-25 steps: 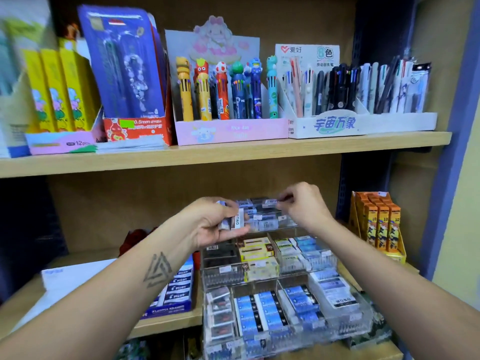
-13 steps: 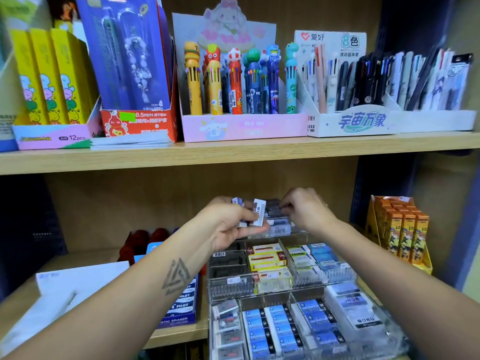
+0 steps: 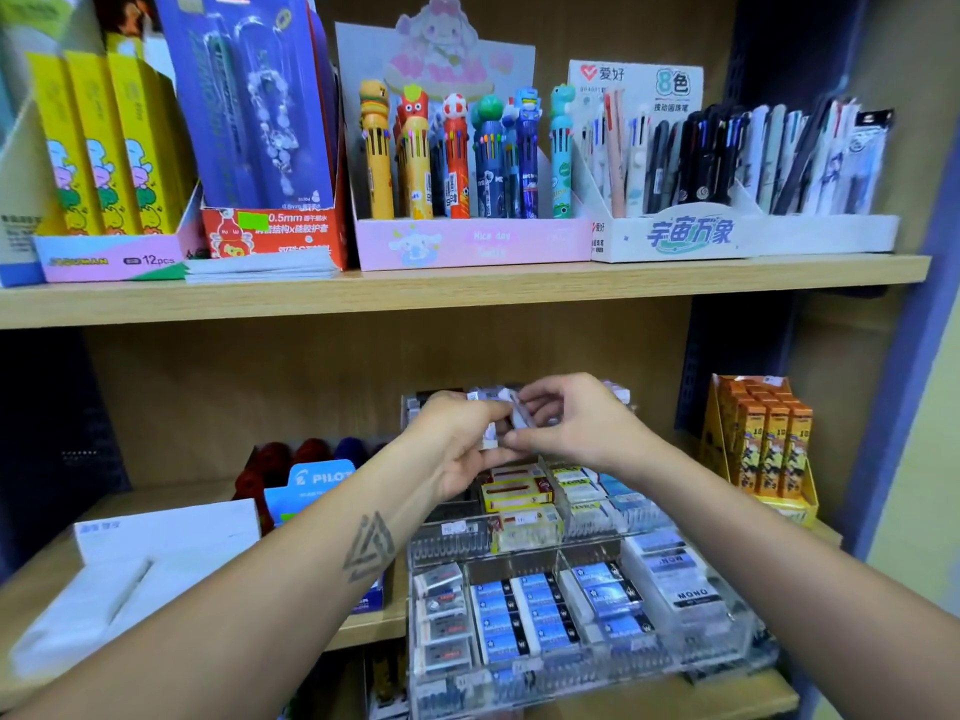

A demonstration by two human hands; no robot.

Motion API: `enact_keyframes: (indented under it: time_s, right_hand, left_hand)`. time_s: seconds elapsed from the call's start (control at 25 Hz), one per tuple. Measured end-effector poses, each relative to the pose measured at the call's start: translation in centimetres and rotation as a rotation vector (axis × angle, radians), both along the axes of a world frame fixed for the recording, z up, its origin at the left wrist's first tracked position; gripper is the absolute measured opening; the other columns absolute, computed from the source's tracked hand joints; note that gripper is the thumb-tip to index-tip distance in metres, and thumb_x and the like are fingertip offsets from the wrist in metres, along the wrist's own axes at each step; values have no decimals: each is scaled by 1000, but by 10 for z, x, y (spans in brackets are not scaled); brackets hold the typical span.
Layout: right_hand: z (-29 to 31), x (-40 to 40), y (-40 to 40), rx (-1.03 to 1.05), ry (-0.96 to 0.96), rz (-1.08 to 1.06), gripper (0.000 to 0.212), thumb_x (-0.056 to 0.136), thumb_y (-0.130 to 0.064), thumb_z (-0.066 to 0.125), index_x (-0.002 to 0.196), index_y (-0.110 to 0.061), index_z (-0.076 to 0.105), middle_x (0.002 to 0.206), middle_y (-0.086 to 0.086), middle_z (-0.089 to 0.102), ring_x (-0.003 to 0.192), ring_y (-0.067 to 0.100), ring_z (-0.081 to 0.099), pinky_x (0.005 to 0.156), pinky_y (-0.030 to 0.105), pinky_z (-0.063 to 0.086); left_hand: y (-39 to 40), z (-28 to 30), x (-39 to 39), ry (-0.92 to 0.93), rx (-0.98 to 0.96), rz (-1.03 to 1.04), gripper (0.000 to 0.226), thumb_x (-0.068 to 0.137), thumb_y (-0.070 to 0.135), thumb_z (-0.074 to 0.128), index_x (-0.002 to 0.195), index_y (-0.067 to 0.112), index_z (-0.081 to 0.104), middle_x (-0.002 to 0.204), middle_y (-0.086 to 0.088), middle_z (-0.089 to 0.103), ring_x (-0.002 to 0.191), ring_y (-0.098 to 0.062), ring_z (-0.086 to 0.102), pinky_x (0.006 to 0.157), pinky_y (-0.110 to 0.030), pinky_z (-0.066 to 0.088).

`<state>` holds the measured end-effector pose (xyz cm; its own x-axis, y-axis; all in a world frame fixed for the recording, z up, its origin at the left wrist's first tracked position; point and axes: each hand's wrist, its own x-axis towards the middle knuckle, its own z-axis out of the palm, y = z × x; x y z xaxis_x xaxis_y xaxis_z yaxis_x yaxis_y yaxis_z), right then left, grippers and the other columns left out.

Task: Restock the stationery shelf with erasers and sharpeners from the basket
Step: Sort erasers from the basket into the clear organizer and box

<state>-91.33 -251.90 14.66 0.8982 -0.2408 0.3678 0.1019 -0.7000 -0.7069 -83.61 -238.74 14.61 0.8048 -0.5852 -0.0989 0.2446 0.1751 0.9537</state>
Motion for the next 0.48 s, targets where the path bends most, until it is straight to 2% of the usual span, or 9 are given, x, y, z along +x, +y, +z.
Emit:
enact_keyframes:
  time_s: [0.08,0.16,0.24,0.32,0.4,0.48]
  right_hand:
    - [-3,-7,-7,-12,-59,-63,29,77,-5,81,104,-9,71,83,0,69,70,7,60,64,13,50]
    - [-5,-19,-21,23,-97,-55,30,74,4,80,102,-7,73,84,2,70,75,11,61,67,17,50]
    - [-7,-39,-37,45,-75,-46,30,69,2,86,95,-7,72,84,2,69,75,11,60,69,21,51]
    - [-13,-64,-53,74,-3,-35,27,70,-5,88,92,-6,72,82,5,70,72,10,62,67,20,52]
    - [-24,-87,-67,39,88,-46,17,75,-10,85,88,-9,73,82,5,74,74,13,68,71,22,56]
    - [-34,-104,-76,-91,198,-67,12,77,-13,84,83,-18,74,82,-1,75,77,10,70,72,22,55]
  left_hand:
    - [-6,-1,-9,36,19,-115,16,97,-1,54,110,-6,63,101,-25,70,83,-34,70,70,-44,63]
    - [-7,0,-17,93,42,-208,18,97,3,50,107,-5,63,101,-27,66,85,-34,66,76,-40,61]
    - [-6,-1,-21,126,87,-240,22,93,11,48,105,-4,59,95,-23,61,77,-29,60,68,-35,58]
    - [-7,-5,-28,116,149,-272,28,89,15,43,102,-5,57,84,-17,56,69,-24,52,63,-31,47]
    - [-13,-10,-40,68,191,-305,23,89,6,41,98,-6,58,81,-15,54,66,-21,50,58,-29,45]
    - [-22,-17,-56,-20,224,-329,17,90,-12,44,99,-7,57,90,-20,55,72,-24,55,57,-28,51]
